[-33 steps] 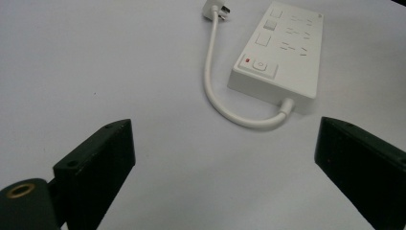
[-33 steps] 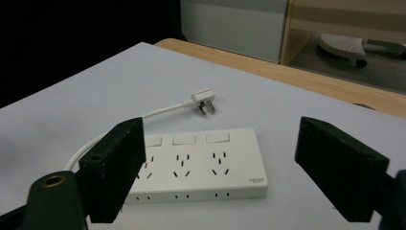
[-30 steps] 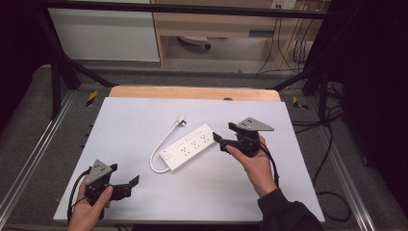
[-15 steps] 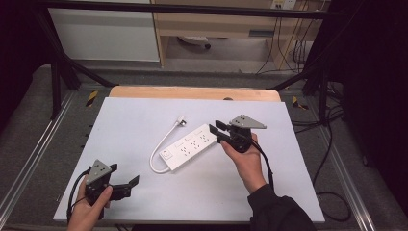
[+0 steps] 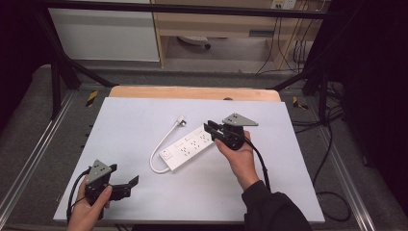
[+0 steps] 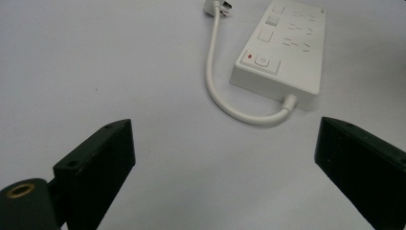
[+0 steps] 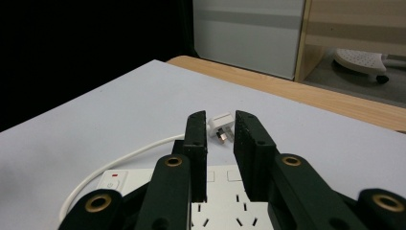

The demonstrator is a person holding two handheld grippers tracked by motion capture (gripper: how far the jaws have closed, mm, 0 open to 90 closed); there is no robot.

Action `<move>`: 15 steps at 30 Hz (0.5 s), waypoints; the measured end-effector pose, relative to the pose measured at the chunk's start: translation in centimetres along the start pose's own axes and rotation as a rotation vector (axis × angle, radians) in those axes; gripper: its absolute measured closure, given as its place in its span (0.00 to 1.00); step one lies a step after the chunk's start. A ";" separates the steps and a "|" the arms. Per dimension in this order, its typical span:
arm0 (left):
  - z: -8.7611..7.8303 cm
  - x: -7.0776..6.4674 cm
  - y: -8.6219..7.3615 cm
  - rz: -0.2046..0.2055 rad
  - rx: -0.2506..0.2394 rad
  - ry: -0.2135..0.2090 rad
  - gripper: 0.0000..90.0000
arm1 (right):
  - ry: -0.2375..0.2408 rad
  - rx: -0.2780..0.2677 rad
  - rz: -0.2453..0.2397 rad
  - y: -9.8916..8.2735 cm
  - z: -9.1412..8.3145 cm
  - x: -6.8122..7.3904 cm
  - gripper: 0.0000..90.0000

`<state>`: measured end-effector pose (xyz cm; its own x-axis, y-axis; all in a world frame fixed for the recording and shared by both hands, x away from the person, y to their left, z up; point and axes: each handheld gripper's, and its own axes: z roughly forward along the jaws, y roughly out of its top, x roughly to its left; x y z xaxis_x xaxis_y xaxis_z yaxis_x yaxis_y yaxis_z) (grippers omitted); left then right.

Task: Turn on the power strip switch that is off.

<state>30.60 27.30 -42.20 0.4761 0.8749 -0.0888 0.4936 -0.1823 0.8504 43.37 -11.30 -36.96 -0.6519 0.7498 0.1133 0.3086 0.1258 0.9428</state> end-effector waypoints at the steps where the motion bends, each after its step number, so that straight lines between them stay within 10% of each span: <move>1: 0.0 0.0 0.0 0.000 0.002 0.000 0.07 | 0.001 0.001 -0.003 0.0 0.2 0.0 0.84; 15: 0.0 0.1 0.0 0.004 0.005 0.006 0.08 | -0.005 0.057 -0.001 -1.3 2.6 0.3 0.87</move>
<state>30.65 27.42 -42.21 0.4740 0.8766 -0.0826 0.4951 -0.1877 0.8483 44.57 -9.50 -38.98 -0.6485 0.7531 0.1105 0.3471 0.1634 0.9235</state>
